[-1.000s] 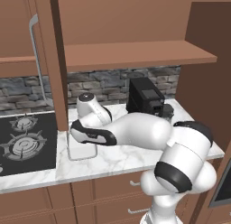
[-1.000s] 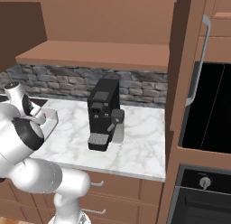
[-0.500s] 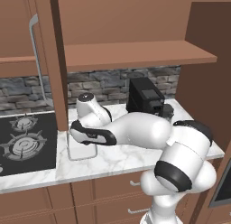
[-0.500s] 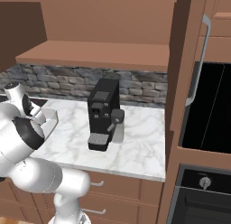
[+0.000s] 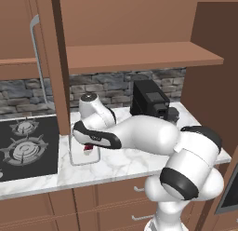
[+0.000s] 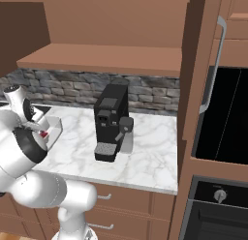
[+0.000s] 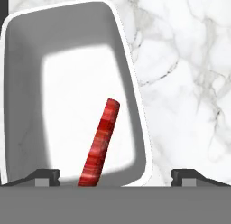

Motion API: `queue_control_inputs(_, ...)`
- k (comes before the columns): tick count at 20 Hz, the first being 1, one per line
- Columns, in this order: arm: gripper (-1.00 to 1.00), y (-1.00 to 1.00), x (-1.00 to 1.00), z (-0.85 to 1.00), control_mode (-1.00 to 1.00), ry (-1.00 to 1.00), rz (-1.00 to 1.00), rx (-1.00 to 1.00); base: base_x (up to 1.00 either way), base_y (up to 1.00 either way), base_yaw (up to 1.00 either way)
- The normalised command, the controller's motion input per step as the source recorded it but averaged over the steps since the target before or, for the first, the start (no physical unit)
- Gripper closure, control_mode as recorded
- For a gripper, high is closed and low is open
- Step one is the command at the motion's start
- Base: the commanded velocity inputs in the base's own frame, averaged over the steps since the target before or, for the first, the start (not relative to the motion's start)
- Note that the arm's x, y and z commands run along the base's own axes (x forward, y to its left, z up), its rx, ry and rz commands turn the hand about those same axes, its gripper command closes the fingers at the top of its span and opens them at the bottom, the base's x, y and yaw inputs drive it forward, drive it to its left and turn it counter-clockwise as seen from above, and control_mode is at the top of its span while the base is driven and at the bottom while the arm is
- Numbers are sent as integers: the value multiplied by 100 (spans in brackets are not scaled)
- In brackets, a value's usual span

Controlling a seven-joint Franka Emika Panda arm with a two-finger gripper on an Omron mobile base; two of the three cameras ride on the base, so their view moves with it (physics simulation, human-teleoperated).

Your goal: Retrieve the tupperware from the cabinet, then place the raw meat into the tupperware to avoid contamination.

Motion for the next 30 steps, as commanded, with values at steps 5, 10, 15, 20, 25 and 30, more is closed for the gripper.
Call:
queue_control_inputs(5,-100,-27,0,54,-100,1,0,-4,0,0,0)
queue_control_inputs(10,-100,-44,-16,35,-100,3,0,-7,0,0,0)
queue_control_inputs(15,-100,-60,-32,1,-100,2,-5,-7,0,0,0)
queue_control_inputs(20,-100,-85,-28,1,-100,1,-6,-2,0,0,0)
queue_control_inputs(25,-100,-71,-33,4,-100,0,0,11,0,0,0)
queue_control_inputs(30,-100,-5,-60,3,-100,-1,0,11,0,0,0)
